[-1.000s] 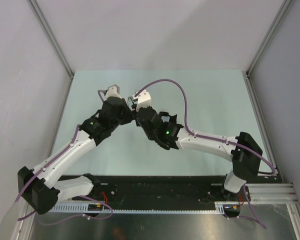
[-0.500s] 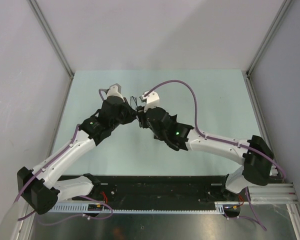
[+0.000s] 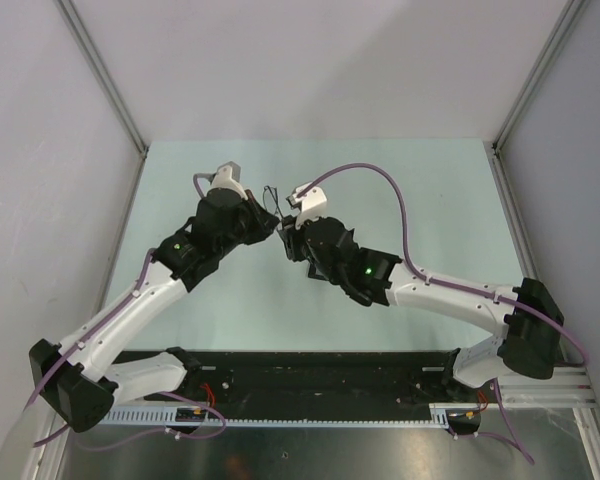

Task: Organize the sunglasses
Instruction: Pass from the left arm to the right

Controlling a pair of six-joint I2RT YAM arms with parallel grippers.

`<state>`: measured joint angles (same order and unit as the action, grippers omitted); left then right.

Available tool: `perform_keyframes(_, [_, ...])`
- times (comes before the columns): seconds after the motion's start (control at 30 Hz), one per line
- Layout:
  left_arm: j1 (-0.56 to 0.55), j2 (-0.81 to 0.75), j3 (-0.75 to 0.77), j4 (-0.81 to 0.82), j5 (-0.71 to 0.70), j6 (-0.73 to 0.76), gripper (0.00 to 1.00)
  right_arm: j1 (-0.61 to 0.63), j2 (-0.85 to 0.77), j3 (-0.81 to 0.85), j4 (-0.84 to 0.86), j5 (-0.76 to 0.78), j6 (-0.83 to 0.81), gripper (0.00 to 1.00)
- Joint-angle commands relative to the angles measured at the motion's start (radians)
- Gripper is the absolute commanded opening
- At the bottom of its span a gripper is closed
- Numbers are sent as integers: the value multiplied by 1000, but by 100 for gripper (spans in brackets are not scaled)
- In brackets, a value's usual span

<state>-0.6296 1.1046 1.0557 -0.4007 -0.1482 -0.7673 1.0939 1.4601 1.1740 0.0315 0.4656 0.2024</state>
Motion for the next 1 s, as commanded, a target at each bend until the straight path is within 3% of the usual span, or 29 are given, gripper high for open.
perform_keyframes(0.0, [5,-17,44,34,19,-26,1,-3,-37,-14,5,30,15,35])
perform_keyframes(0.6, [5,9,50,33,33,-30,0,9,22,-17,126,136,-44,26])
perform_keyframes(0.97, [5,6,50,36,35,-30,0,14,39,-17,127,137,-63,43])
